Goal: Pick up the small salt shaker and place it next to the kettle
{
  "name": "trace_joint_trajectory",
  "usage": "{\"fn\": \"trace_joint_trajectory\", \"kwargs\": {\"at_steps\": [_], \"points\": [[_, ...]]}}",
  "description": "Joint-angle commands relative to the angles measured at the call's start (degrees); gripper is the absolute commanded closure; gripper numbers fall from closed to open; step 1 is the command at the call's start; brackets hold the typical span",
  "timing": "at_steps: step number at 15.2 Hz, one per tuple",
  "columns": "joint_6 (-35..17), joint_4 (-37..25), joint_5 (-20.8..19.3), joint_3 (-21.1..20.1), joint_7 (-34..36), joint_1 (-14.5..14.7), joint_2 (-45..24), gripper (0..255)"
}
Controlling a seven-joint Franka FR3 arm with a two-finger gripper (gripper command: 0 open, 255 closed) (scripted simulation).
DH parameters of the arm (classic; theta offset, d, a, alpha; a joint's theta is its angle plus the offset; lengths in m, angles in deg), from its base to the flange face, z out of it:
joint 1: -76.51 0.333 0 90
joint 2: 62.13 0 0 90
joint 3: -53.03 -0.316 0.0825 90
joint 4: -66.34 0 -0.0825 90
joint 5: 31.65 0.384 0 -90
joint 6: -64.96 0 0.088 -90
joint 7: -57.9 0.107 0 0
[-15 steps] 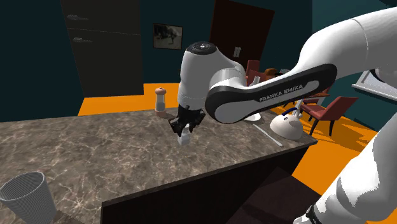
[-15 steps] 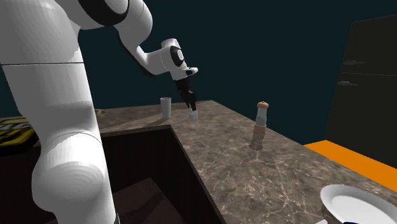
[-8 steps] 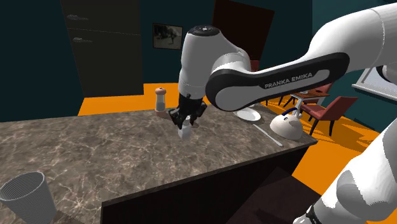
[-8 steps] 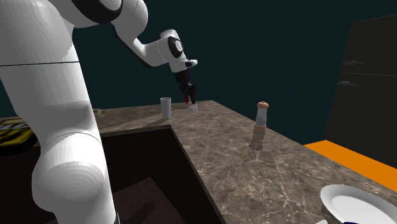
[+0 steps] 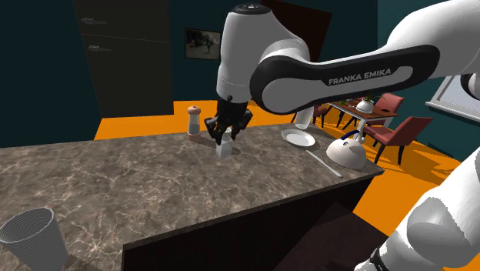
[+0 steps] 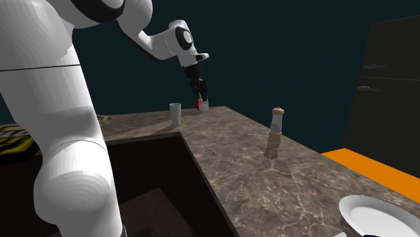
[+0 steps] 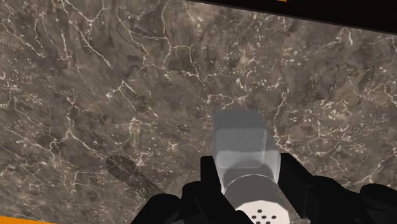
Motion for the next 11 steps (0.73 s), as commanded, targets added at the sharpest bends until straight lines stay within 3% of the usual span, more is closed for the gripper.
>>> {"fn": "trace_joint_trajectory", "kwargs": {"at_steps": [1, 7, 11], "points": [[1.4, -1.2, 0.3, 0.1, -0.6, -0.1, 0.2, 255], [5.5, -5.3, 0.9, 0.2, -1.8, -0.1, 0.4, 255], [2.7, 1.1, 5.1, 4.7, -9.1, -1.8, 6.8, 255]]}}
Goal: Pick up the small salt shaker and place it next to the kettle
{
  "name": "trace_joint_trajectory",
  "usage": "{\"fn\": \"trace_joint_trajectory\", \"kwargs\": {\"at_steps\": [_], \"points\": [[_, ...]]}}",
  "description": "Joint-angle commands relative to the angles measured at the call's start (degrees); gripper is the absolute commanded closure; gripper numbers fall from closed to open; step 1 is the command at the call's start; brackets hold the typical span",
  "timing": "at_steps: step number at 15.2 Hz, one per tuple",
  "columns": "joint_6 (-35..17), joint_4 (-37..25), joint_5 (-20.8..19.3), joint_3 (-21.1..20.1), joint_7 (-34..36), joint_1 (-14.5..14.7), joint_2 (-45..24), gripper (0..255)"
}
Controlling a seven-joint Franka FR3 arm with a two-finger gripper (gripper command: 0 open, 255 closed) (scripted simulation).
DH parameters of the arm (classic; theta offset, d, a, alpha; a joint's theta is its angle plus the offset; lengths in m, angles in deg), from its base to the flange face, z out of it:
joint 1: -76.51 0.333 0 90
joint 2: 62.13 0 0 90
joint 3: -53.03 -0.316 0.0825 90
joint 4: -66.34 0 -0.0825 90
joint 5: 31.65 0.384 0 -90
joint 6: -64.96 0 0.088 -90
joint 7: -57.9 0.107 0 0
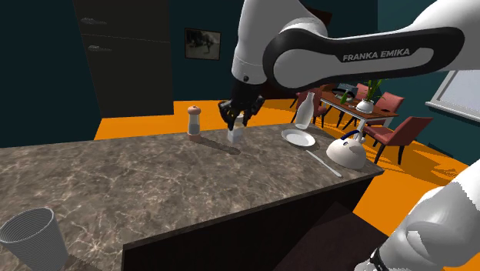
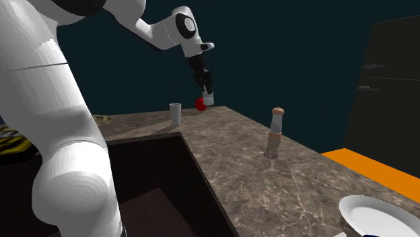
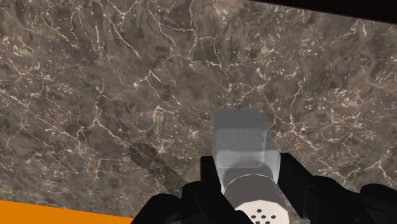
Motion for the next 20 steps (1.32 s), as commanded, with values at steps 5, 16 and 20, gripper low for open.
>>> {"fn": "trace_joint_trajectory", "kwargs": {"at_steps": [5, 16, 20], "points": [[-3.1, 8.0, 4.2, 7.2, -10.4, -1.8, 7.5, 255], [-6.8, 16.1, 6.0, 20.0, -27.3, -5.3, 14.1, 255], [-7.9, 17.1, 5.8, 24.5, -33.1, -6.9, 14.6, 255]]}}
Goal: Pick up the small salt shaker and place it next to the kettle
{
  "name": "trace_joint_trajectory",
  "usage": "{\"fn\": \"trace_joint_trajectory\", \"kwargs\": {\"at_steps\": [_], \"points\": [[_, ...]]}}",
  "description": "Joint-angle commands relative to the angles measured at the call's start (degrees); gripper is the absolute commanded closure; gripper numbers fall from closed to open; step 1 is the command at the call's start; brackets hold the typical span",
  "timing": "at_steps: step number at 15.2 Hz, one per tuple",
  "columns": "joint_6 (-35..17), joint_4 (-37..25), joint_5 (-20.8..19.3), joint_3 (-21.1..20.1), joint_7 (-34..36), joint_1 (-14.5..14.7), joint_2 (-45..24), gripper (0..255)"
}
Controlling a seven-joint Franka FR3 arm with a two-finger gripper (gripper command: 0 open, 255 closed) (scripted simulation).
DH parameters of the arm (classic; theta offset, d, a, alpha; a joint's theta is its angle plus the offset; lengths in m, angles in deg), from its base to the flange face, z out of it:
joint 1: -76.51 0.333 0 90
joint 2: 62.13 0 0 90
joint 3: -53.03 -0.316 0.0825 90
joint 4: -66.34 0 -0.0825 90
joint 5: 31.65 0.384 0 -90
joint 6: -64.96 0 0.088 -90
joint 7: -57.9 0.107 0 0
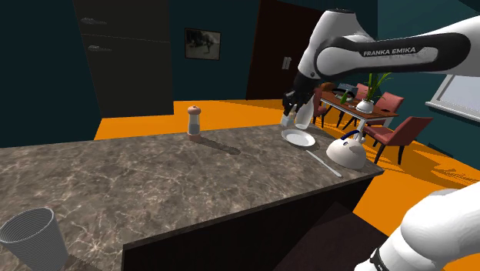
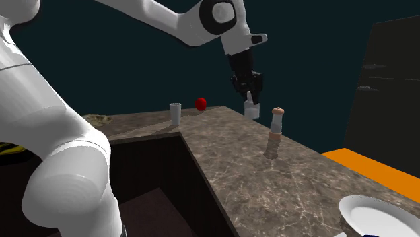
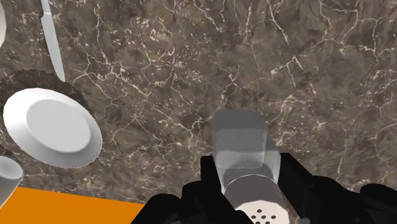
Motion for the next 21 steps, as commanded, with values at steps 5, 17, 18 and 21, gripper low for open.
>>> {"fn": "trace_joint_trajectory", "kwargs": {"at_steps": [5, 17, 18, 21], "points": [[-1.3, 0.1, -0.3, 6.4, -8.6, -2.4, -0.5, 255], [-3.1, -7.1, 1.1, 18.9, -26.1, -7.1, -8.4, 255], [-3.1, -8.1, 1.4, 19.9, -27.6, -7.4, -9.4, 255], [-3.0, -11.6, 2.8, 22.7, -32.1, -8.5, -12.7, 255]]}}
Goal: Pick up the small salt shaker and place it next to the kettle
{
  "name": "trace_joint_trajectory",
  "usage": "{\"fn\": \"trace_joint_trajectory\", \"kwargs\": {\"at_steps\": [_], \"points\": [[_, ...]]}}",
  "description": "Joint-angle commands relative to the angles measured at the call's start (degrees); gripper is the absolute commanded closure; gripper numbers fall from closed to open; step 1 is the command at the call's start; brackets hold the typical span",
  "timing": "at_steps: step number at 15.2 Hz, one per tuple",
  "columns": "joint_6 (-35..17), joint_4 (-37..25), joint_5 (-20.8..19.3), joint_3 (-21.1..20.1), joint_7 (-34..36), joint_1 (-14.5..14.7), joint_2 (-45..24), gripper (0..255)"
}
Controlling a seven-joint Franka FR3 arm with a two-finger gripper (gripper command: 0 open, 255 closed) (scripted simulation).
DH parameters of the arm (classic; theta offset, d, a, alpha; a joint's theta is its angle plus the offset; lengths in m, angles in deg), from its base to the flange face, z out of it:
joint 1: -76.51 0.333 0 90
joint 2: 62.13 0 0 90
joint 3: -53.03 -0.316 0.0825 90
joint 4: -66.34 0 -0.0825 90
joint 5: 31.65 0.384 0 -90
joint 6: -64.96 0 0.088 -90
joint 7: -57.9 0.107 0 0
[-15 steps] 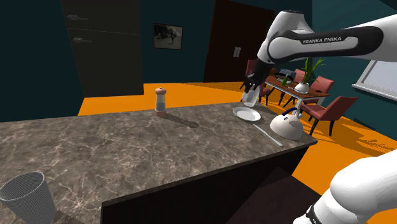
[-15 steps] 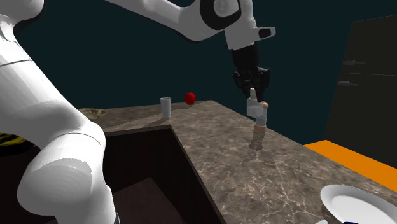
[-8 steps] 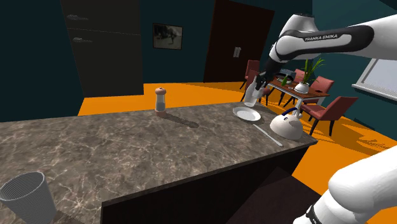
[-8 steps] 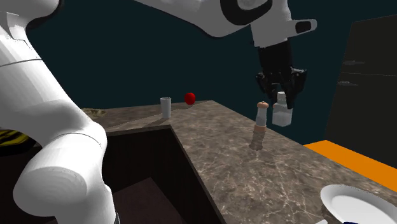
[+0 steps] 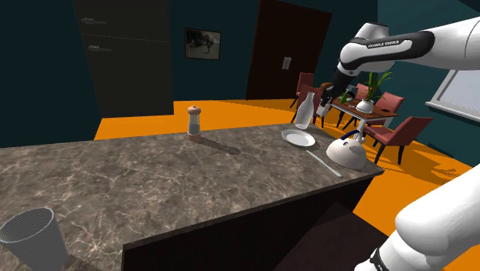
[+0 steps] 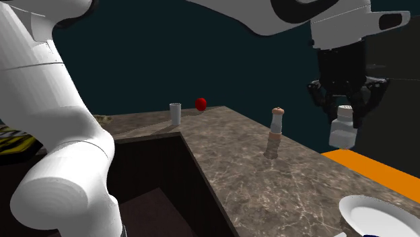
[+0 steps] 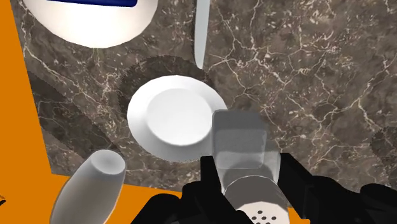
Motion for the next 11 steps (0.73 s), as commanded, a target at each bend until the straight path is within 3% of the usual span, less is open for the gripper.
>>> {"fn": "trace_joint_trajectory", "kwargs": {"at_steps": [1, 5, 11], "points": [[0.4, -2.5, 1.1, 2.0, -3.4, -0.8, -2.1, 255], [1.3, -8.9, 4.2, 5.7, -10.0, -2.5, -7.9, 255], [-3.3, -4.7, 4.5, 5.7, -10.4, -2.6, -8.3, 255]]}}
